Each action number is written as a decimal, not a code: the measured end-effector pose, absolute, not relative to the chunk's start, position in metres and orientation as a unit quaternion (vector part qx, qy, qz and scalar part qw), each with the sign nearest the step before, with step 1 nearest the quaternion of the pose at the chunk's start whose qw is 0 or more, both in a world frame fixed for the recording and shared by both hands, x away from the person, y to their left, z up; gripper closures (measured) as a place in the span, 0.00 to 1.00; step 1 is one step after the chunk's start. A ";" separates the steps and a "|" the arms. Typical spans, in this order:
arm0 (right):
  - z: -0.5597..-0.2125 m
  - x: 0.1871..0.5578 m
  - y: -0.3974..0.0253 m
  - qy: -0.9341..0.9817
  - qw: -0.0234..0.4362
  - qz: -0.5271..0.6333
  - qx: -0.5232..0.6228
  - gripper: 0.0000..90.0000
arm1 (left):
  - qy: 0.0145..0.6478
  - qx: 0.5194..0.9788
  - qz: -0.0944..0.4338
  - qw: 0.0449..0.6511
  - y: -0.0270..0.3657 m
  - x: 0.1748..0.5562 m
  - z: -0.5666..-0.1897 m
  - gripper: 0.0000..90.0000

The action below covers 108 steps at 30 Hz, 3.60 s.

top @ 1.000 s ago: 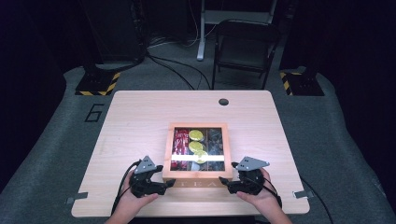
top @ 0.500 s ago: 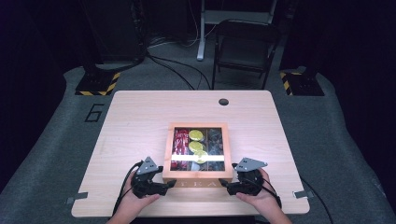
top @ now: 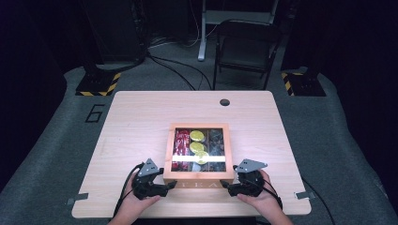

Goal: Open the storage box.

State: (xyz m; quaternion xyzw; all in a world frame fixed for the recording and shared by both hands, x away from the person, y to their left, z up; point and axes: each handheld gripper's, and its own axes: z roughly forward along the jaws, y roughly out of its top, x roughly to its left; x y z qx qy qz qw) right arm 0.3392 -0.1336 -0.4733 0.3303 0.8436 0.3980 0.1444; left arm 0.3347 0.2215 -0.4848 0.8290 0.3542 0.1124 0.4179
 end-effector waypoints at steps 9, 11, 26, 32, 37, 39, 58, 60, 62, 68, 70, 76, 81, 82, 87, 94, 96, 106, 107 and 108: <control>-0.473 0.339 -0.134 0.846 0.146 0.396 0.327 0.27 | 0.352 0.833 0.115 0.412 0.221 0.335 -0.485 0.31; -0.473 0.339 -0.134 0.847 0.148 0.395 0.324 0.28 | 0.353 0.831 0.116 0.413 0.221 0.334 -0.485 0.31; -0.471 0.339 -0.134 0.849 0.147 0.392 0.323 0.28 | 0.357 0.823 0.123 0.426 0.222 0.333 -0.480 0.32; -0.470 0.339 -0.135 0.845 0.145 0.399 0.324 0.31 | 0.354 0.822 0.128 0.426 0.222 0.332 -0.477 0.33; -0.469 0.339 -0.134 0.845 0.144 0.398 0.326 0.31 | 0.353 0.822 0.129 0.427 0.222 0.331 -0.476 0.33; -0.469 0.338 -0.134 0.839 0.149 0.405 0.332 0.32 | 0.346 0.822 0.134 0.431 0.222 0.331 -0.474 0.35; -0.461 0.338 -0.137 0.832 0.156 0.419 0.329 0.38 | 0.344 0.813 0.143 0.447 0.222 0.329 -0.466 0.40; -0.461 0.338 -0.136 0.831 0.158 0.419 0.331 0.38 | 0.347 0.812 0.145 0.446 0.221 0.329 -0.466 0.40; -0.461 0.338 -0.137 0.831 0.161 0.419 0.328 0.38 | 0.347 0.811 0.147 0.447 0.221 0.329 -0.465 0.40; -0.458 0.337 -0.137 0.823 0.166 0.429 0.333 0.39 | 0.352 0.804 0.149 0.455 0.222 0.328 -0.461 0.40; -0.457 0.338 -0.138 0.825 0.170 0.428 0.329 0.39 | 0.352 0.805 0.152 0.453 0.222 0.328 -0.460 0.40; -0.454 0.336 -0.136 0.822 0.173 0.427 0.335 0.40 | 0.357 0.799 0.153 0.459 0.221 0.328 -0.457 0.40; -0.452 0.337 -0.137 0.817 0.176 0.433 0.338 0.41 | 0.357 0.796 0.151 0.464 0.223 0.329 -0.454 0.39; -0.451 0.338 -0.138 0.818 0.179 0.433 0.335 0.41 | 0.358 0.796 0.149 0.465 0.223 0.329 -0.454 0.39; -0.448 0.338 -0.138 0.815 0.179 0.434 0.340 0.43 | 0.364 0.791 0.150 0.468 0.223 0.329 -0.449 0.40; -0.442 0.338 -0.138 0.811 0.187 0.436 0.343 0.48 | 0.361 0.790 0.171 0.466 0.224 0.328 -0.441 0.40; -0.440 0.339 -0.139 0.809 0.189 0.438 0.344 0.48 | 0.359 0.790 0.183 0.462 0.222 0.326 -0.438 0.40; -0.428 0.339 -0.140 0.806 0.209 0.443 0.331 0.47 | 0.362 0.785 0.175 0.471 0.223 0.329 -0.428 0.41; -0.427 0.339 -0.140 0.805 0.210 0.445 0.332 0.47 | 0.361 0.785 0.178 0.471 0.223 0.330 -0.427 0.41; -0.426 0.339 -0.140 0.802 0.212 0.448 0.333 0.47 | 0.361 0.784 0.177 0.472 0.223 0.330 -0.426 0.41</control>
